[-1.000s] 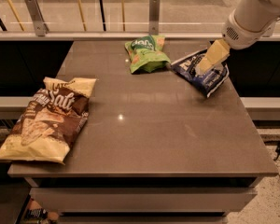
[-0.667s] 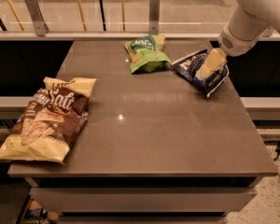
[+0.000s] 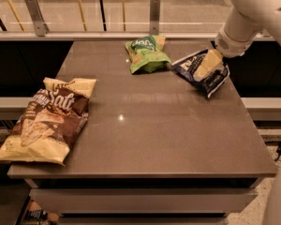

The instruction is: Move blue chip bag near brown chip bag

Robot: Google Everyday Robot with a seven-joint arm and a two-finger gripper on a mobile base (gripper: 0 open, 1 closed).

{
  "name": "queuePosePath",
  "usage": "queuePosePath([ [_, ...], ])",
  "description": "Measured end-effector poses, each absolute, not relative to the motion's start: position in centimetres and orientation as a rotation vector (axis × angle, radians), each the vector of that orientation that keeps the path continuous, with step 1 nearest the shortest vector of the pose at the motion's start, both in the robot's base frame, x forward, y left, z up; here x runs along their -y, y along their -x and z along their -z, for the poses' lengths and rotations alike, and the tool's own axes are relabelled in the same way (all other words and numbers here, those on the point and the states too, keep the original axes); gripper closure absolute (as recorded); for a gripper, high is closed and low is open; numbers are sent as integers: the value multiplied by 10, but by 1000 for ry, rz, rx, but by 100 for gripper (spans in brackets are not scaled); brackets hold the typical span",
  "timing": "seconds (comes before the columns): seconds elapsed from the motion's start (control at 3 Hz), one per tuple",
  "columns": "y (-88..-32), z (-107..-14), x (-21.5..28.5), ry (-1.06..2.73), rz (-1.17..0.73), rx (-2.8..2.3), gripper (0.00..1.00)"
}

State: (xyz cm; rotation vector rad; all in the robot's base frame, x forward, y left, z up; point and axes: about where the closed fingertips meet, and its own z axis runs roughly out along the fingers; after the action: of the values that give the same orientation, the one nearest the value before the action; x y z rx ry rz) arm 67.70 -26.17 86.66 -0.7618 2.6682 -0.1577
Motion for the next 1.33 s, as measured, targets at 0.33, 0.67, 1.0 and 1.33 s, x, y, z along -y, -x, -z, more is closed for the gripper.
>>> queuePosePath([
  [0.33,-688,-846,257,770,109,-2724,0],
  [0.67,-688,-821,247,812,50,-2777,16],
  [1.0,-689,-818,247,813,50,-2779,41],
  [1.33,-689,-817,246,814,49,-2780,63],
])
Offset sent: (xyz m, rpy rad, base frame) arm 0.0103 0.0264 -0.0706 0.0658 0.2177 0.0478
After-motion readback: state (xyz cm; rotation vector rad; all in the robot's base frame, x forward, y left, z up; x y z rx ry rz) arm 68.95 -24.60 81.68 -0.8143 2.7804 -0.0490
